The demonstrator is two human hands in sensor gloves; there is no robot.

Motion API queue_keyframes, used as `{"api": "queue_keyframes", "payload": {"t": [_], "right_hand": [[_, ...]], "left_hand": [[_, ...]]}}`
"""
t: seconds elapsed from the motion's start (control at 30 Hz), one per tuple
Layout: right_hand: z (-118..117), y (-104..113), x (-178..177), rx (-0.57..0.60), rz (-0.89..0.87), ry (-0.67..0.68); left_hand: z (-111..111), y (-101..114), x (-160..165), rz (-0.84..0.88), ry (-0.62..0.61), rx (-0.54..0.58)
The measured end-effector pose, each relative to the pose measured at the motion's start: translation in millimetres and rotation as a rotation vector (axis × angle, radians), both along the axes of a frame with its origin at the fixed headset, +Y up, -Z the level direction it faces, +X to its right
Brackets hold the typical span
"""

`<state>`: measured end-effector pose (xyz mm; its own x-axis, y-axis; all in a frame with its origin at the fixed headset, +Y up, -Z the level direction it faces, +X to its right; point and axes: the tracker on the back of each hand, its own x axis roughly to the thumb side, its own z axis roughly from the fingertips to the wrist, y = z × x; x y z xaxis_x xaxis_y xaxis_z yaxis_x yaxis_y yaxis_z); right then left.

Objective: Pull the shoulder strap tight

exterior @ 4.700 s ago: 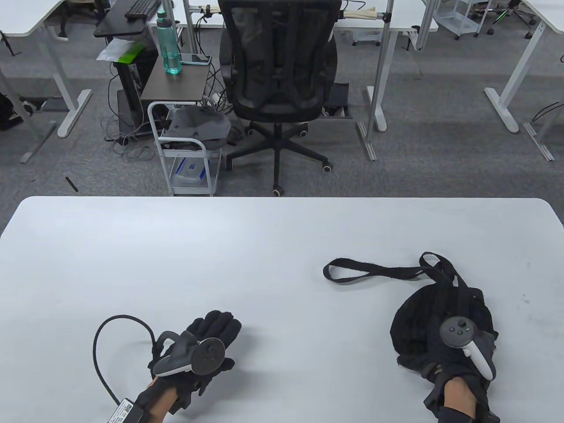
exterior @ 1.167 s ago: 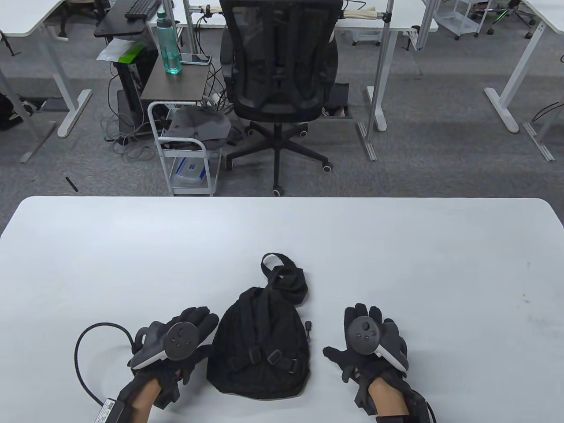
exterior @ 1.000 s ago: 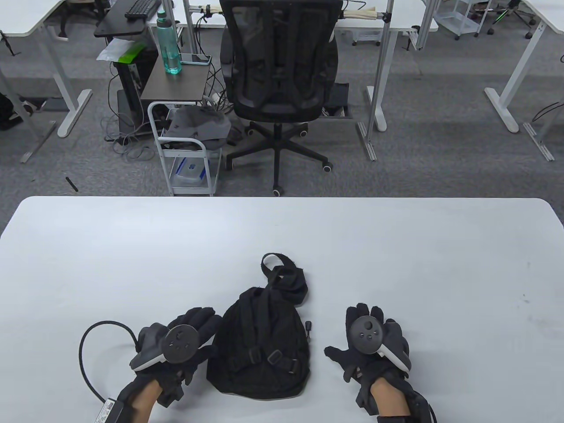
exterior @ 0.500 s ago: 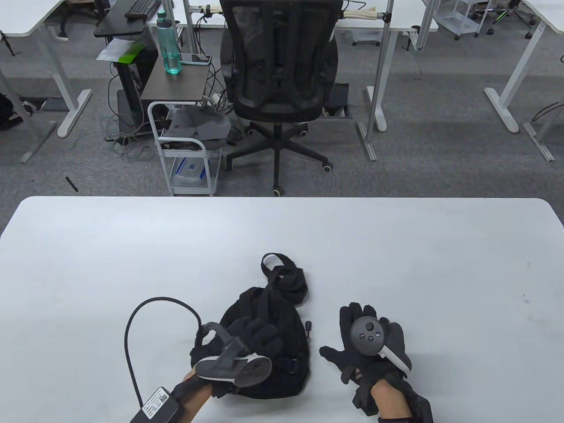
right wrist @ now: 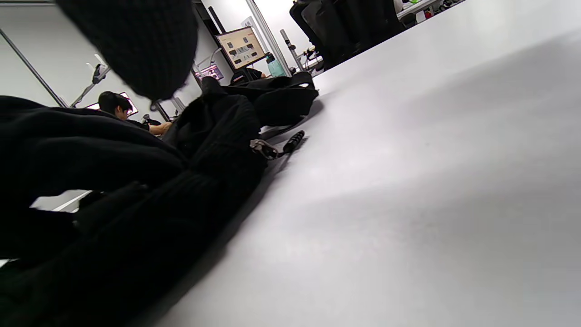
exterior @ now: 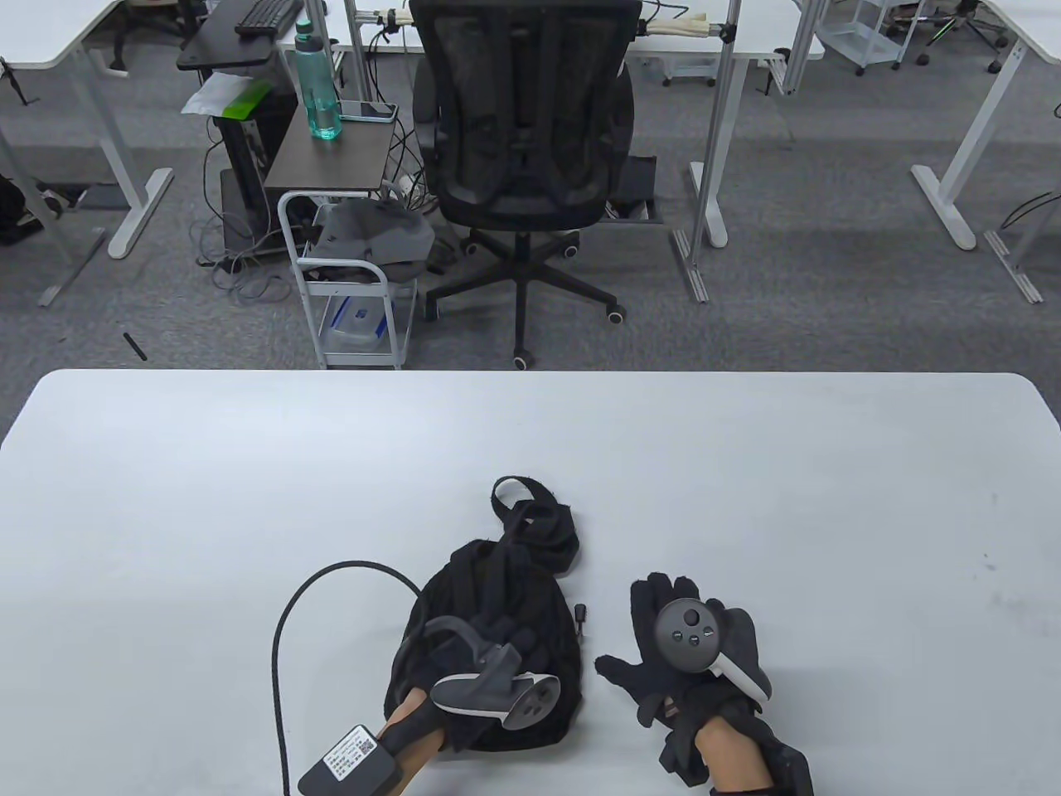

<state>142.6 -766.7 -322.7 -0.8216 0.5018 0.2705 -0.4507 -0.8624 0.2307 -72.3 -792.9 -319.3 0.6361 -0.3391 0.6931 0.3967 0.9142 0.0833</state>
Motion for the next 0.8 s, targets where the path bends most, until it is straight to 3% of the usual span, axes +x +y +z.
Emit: {"api": "queue_keyframes", "payload": {"t": [0.23, 0.43, 0.53, 0.63, 0.8], "right_hand": [[13.0, 9.1, -21.7, 0.117, -0.061, -0.001], [29.8, 16.2, -53.1, 0.245, -0.109, 0.062], [36.3, 16.4, -70.4, 0.346, -0.084, 0.087], [39.5, 17.1, -75.8, 0.412, -0.07, 0.068], [34.9, 11.9, -75.6, 0.348, -0.091, 0.051]], "left_hand": [[0.3, -0.5, -0.1, 0.006, 0.005, 0.037], [7.9, 18.8, -10.8, 0.215, -0.01, 0.142], [13.8, 29.6, -14.4, 0.343, 0.004, 0.139], [16.5, 30.6, -16.9, 0.342, 0.012, 0.156], [20.4, 31.7, -19.0, 0.372, -0.017, 0.166]]}}
